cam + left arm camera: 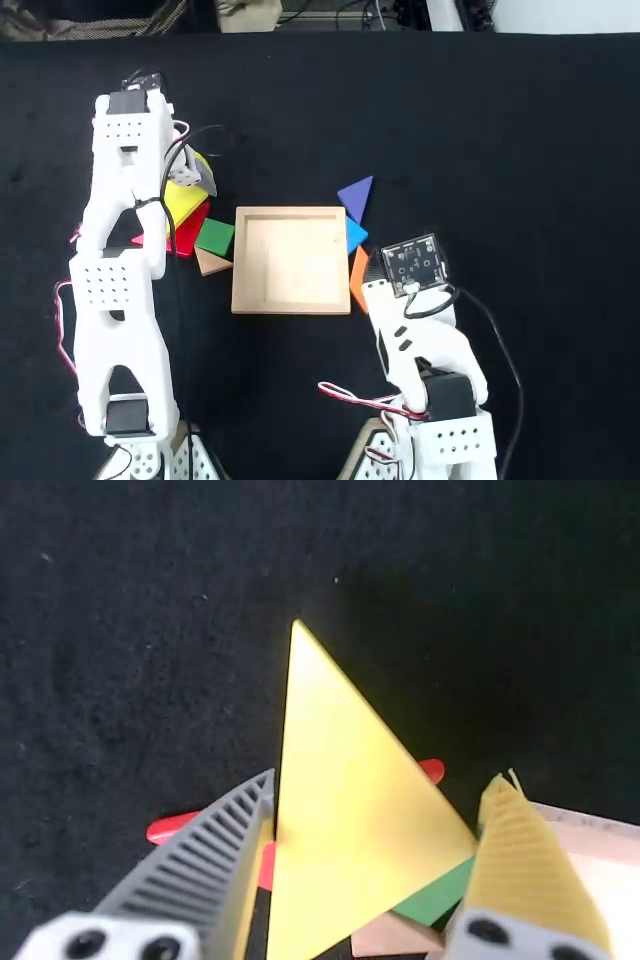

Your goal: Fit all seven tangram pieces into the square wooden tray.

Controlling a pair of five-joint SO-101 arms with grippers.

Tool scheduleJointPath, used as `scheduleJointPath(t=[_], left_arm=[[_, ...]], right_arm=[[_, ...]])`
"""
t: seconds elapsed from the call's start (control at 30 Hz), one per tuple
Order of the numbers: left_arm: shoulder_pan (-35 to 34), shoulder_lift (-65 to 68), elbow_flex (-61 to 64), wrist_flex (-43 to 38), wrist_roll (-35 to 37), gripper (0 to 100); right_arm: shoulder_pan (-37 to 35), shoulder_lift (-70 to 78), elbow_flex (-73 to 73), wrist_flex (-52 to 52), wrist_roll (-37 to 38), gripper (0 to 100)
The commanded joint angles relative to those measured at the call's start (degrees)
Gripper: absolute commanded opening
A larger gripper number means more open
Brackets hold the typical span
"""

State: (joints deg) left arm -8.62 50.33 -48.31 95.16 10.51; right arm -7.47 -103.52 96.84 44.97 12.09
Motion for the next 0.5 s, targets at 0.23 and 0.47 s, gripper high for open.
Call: scheduleJointPath(t=[0.23, 0.47], left_arm=[[4.6, -8.2, 1.7, 5.9, 0.0, 27], [15.2, -29.5, 23.7, 5.0, 7.0, 27]], right_arm=[[-0.3, -3.6, -0.3, 0.1, 0.4, 26.2], [2.0, -3.7, -0.3, -0.8, 0.4, 26.2]])
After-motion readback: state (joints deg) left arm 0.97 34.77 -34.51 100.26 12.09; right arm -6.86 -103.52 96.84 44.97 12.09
